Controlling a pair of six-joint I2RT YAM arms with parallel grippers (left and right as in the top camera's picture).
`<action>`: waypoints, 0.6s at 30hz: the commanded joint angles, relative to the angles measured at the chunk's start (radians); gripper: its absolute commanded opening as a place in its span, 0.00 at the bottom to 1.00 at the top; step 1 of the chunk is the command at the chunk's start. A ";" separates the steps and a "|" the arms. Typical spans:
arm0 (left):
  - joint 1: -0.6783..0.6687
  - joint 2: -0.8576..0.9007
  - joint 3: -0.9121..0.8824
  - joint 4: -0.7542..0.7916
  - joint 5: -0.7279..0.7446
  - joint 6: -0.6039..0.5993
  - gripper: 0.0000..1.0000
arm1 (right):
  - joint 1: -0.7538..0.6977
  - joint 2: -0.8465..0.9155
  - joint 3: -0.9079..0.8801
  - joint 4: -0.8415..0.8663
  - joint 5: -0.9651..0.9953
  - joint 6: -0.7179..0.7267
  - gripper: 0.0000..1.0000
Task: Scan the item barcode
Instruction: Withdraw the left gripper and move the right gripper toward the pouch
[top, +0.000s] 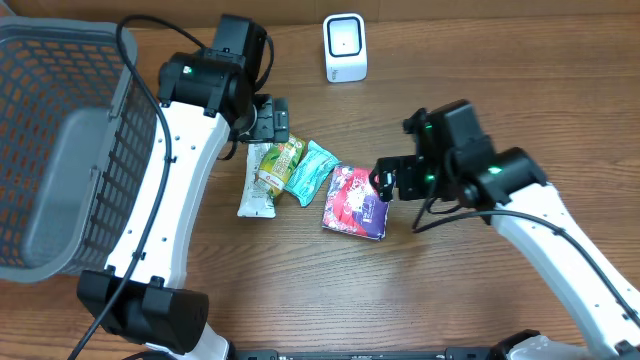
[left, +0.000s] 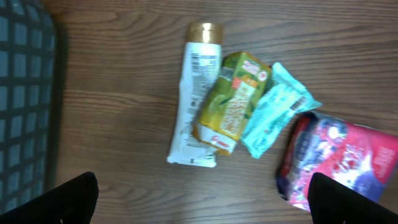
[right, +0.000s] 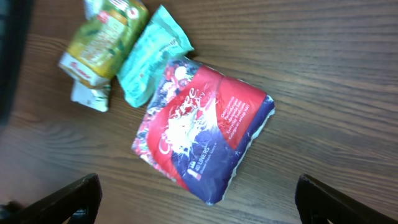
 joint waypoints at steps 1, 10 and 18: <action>0.021 -0.037 -0.047 0.008 -0.027 0.087 1.00 | 0.027 0.029 0.023 0.029 0.053 0.041 1.00; 0.226 -0.089 -0.212 0.172 0.166 0.312 1.00 | 0.027 0.030 0.023 0.082 -0.010 0.041 1.00; 0.395 -0.089 -0.212 0.228 0.248 0.444 1.00 | 0.027 0.031 0.023 0.111 -0.010 0.041 1.00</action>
